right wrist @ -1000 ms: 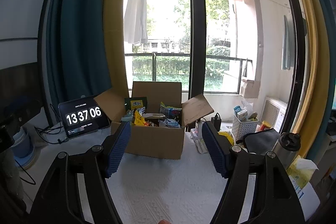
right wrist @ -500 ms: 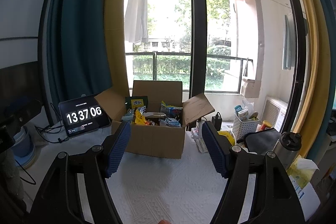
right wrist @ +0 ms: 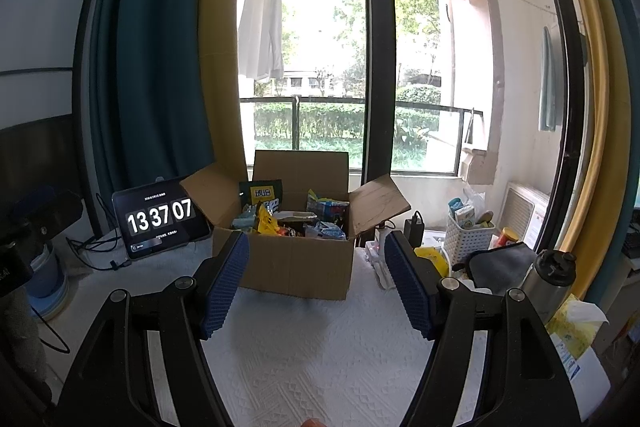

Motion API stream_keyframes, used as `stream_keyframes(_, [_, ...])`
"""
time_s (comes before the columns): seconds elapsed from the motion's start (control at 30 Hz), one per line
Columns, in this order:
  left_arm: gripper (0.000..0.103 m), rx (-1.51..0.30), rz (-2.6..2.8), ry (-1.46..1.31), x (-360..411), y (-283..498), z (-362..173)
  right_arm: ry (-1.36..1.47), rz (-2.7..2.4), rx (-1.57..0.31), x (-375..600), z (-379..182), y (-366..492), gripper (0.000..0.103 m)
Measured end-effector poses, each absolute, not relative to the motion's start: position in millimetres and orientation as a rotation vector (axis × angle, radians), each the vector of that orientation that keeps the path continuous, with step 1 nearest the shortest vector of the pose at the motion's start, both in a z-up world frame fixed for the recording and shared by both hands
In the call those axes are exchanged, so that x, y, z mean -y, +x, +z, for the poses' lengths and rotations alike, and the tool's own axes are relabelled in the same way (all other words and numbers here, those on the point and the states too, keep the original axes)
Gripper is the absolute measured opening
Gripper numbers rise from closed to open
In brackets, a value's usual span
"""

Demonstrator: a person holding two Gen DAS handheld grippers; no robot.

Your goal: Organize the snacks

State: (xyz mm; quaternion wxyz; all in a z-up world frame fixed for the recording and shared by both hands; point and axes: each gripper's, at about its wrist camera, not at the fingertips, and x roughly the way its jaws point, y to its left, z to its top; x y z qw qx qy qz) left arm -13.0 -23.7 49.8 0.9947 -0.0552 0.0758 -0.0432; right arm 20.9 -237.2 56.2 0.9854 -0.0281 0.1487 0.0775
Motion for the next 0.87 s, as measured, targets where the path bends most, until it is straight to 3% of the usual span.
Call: stream_keyframes(0.87, [0.088, -0.177, -0.079, -0.110, 28.1, -5.9, 43.5, -0.054, 0.160, -0.321, 242.1, 51.0, 30.7, 0.073])
